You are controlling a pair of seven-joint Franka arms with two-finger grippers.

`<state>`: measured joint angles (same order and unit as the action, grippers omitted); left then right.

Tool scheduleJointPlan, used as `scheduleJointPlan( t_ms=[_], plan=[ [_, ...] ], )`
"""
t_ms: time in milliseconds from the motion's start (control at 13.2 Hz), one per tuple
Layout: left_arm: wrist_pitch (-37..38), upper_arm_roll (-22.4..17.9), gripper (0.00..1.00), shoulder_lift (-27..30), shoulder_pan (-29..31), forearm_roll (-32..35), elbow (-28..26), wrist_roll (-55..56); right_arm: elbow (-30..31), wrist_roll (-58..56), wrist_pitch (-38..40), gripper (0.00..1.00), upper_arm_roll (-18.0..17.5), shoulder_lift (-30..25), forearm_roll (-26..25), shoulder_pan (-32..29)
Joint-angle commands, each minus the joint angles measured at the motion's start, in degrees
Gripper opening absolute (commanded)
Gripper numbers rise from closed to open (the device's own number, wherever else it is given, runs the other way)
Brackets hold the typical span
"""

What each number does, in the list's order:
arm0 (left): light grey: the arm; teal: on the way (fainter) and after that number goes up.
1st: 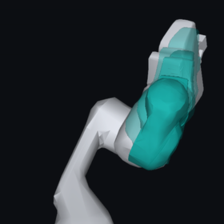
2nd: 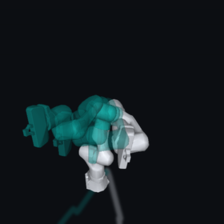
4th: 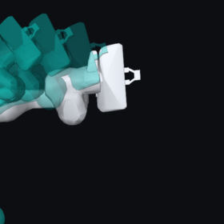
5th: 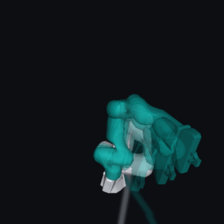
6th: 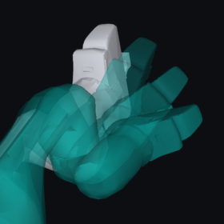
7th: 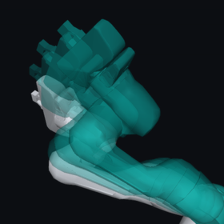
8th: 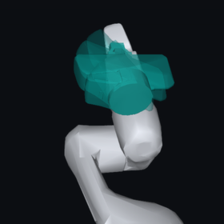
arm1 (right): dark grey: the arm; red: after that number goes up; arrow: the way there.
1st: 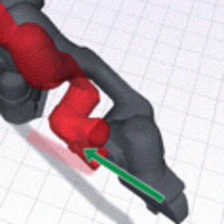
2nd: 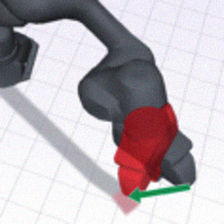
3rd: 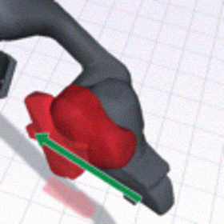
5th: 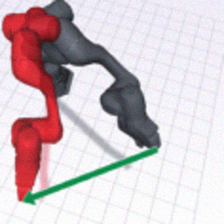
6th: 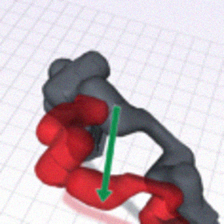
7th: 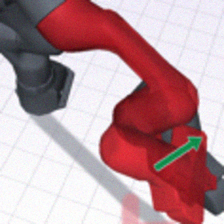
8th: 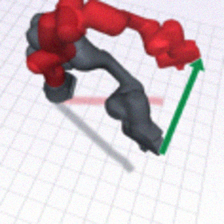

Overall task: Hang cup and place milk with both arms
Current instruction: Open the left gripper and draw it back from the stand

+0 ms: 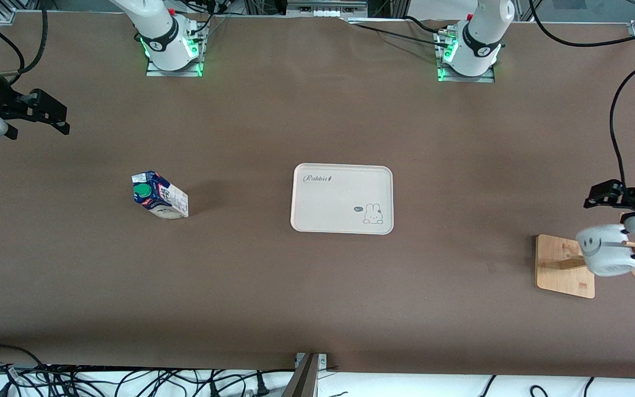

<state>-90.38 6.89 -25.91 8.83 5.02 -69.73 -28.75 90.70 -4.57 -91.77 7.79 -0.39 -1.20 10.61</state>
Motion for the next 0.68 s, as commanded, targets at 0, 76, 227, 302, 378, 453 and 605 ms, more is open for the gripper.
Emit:
scheduleJointPlan(
  t_ms=[0,76,227,302,378,453,605],
  plan=[
    [0.64,0.23,1.00,2.52,-3.55,3.59,0.56,5.87,-0.79,0.61,0.10,1.00,-0.23,0.22,-0.03,-0.59],
    [1.33,0.49,1.00,3.23,-3.99,3.42,0.56,7.64,-0.79,0.61,-0.25,1.00,-0.23,0.31,-0.03,-0.51],
    [5.71,0.85,1.00,5.07,-5.49,2.72,0.47,14.65,-0.79,0.61,-0.52,1.00,-0.23,0.31,-0.03,-0.51],
    [6.69,0.85,1.00,5.69,-5.49,0.89,0.47,18.78,-0.61,0.70,-0.43,1.00,-0.23,0.39,-0.03,-0.59],
    [6.96,0.93,1.00,6.22,-5.66,0.09,0.47,20.74,-0.61,0.61,-0.43,1.00,-0.23,0.39,-0.03,-0.59],
    [6.71,0.59,1.00,8.14,-6.54,0.17,-0.40,20.93,-0.61,0.70,-0.43,1.00,-0.23,0.39,0.06,-0.59],
    [3.22,-4.48,1.00,15.50,-12.04,-0.80,-9.31,21.11,-0.61,0.70,-0.25,1.00,-0.23,0.31,1.72,-0.51]
  ],
)
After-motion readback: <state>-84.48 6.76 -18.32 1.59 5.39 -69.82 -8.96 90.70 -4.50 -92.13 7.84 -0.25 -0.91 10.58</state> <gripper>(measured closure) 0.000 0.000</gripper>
